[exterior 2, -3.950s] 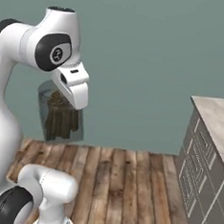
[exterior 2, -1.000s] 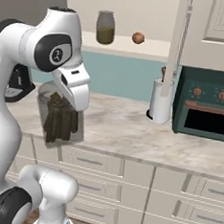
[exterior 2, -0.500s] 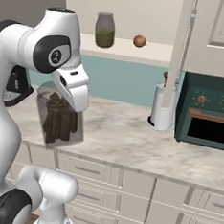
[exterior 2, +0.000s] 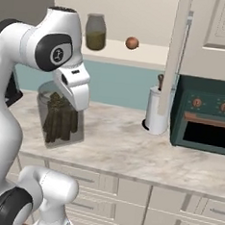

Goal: Pick the jar and jar from the dining table and place them in the open cabinet. Close the cabinet after placing the objects.

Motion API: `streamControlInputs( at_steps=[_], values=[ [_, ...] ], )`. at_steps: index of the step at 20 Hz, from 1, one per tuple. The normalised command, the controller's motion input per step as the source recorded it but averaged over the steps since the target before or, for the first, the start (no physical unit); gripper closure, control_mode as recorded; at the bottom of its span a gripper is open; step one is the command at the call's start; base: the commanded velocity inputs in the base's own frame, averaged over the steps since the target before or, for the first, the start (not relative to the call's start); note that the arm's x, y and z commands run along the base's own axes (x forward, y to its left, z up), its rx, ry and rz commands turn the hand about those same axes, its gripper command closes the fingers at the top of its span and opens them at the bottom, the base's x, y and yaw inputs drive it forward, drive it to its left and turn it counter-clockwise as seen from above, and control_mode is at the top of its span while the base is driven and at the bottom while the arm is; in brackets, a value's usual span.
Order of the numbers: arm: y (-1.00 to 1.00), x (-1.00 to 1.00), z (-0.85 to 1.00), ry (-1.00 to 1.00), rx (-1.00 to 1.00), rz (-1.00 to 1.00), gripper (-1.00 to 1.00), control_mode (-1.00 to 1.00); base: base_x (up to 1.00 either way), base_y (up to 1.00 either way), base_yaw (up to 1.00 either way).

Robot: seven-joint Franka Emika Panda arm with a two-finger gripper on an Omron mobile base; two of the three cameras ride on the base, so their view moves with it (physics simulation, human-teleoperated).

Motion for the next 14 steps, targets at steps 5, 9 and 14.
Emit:
streamControlInputs(
  at_steps=[5,9,14],
  values=[
    [0.0,0.0,0.0,0.0,0.0,0.0,1.0,1.0,0.17,0.0,-0.17],
    [0.0,0.0,0.0,0.0,0.0,0.0,1.0,1.0,0.37,0.02,-0.07],
    [0.0,0.0,0.0,0.0,0.0,0.0,1.0,1.0,0.37,0.06,0.0]
  ],
)
